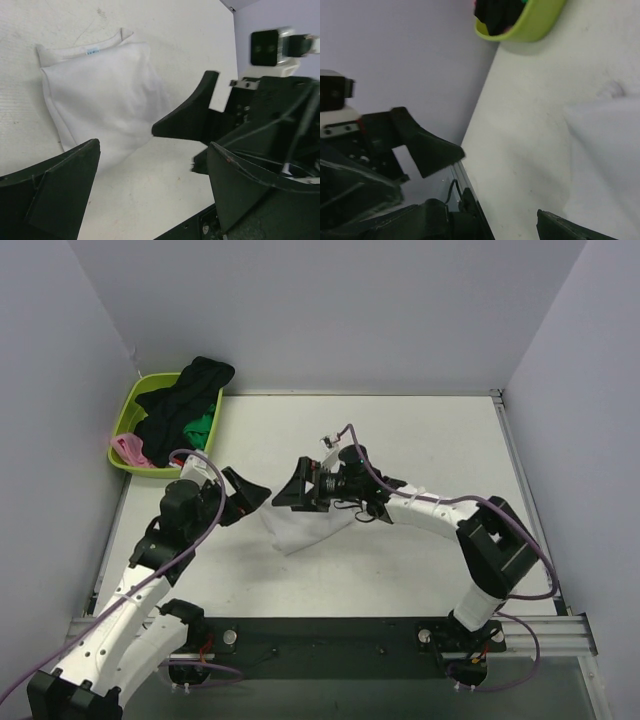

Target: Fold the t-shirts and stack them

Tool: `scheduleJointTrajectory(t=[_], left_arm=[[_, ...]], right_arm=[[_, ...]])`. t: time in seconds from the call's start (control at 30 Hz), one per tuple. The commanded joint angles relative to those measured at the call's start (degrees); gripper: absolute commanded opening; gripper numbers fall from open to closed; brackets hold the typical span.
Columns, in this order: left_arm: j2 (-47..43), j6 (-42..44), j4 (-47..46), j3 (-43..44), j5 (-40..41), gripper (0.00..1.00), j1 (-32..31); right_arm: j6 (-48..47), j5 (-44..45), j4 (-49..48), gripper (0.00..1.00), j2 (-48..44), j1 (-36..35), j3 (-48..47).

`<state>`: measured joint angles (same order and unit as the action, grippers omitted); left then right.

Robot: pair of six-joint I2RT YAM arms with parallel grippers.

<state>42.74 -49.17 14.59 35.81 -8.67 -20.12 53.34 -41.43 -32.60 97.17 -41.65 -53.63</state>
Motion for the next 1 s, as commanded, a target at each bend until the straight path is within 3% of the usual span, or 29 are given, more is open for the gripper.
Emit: scheduleJointTrajectory(t=[0.0, 0.2, 0.5, 0.77, 0.97], left_arm=[[2.34, -1.19, -5.52, 1.02, -2.23, 0.97, 0.26], [4.37, -1.64, -10.28, -1.53, -1.53, 0.97, 0.26], [8.41, -0.23, -12.83, -0.92, -1.97, 0.97, 0.34], [10.35, -0.05, -15.73, -3.02, -3.11, 0.97, 0.43], [10.17, 0.39, -15.21, -3.82, -2.85, 0.97, 0.52]], right_arm=[[-6.05, 3.28, 8.16, 1.0, -2.87, 1.39, -7.88], [-4.48, 2.76, 4.92, 1.0, 6.69, 4.64, -13.43], [2.99, -0.32, -12.3, 1.0, 22.0, 7.54, -16.07], [1.24, -0.94, -19.17, 1.0, 23.68, 10.53, -4.74], [-4.54, 5.21, -11.63, 1.0, 18.0, 12.38, -1.48]])
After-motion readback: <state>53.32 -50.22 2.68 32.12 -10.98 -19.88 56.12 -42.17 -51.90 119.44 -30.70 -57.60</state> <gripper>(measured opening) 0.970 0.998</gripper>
